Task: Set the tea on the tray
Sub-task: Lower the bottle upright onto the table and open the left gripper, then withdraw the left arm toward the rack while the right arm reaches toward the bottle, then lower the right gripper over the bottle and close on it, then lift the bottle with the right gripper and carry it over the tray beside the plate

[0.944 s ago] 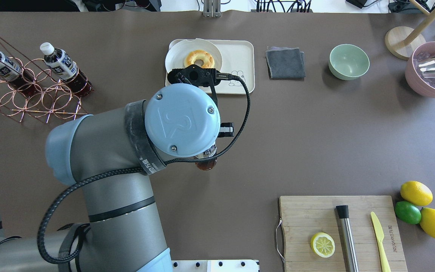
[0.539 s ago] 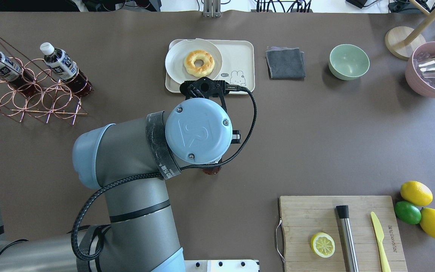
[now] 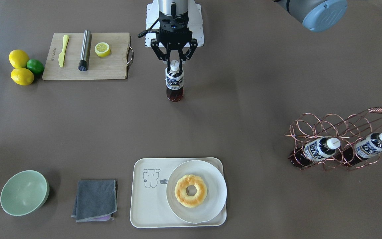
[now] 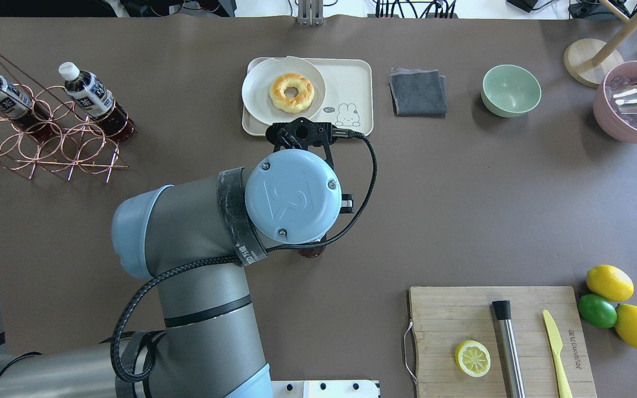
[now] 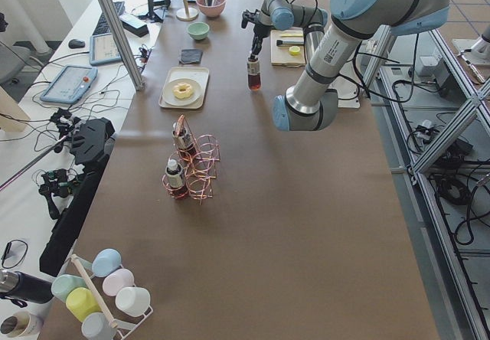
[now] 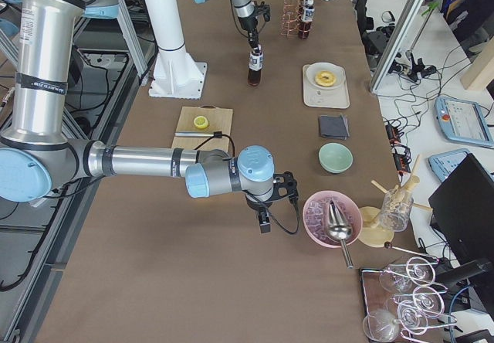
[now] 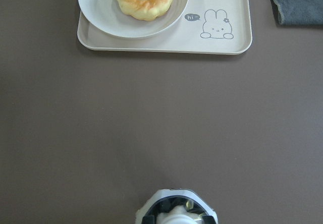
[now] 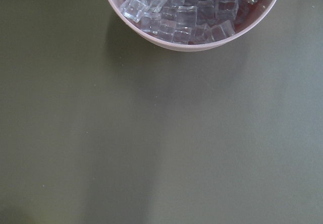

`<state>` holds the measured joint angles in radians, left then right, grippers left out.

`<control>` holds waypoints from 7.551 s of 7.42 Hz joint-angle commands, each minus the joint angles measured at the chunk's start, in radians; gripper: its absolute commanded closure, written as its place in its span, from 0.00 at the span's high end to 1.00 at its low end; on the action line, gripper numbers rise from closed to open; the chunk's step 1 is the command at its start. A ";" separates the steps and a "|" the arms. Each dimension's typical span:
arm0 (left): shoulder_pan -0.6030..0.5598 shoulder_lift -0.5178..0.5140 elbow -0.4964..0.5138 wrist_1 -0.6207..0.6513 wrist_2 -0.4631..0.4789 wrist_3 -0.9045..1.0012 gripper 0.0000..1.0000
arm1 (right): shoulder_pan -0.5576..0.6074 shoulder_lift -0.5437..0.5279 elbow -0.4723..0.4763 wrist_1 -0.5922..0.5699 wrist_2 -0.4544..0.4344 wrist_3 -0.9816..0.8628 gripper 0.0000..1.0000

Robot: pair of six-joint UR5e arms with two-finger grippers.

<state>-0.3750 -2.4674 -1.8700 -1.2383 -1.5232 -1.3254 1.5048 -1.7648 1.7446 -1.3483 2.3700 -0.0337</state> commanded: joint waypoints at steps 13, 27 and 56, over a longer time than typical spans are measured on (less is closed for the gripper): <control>0.002 0.047 -0.081 -0.018 0.048 0.008 0.97 | -0.005 0.011 0.024 0.003 0.053 0.026 1.00; -0.584 0.768 -0.259 -0.440 -0.650 0.563 0.97 | -0.854 0.354 0.483 0.005 -0.416 1.346 0.98; -1.064 1.070 -0.178 -0.466 -0.811 1.153 0.97 | -0.740 1.203 -0.125 -0.528 -0.542 0.975 0.00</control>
<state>-1.3845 -1.4292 -2.0506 -1.7056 -2.3160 -0.2354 0.6476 -0.6343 1.7784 -1.9227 1.7686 1.0244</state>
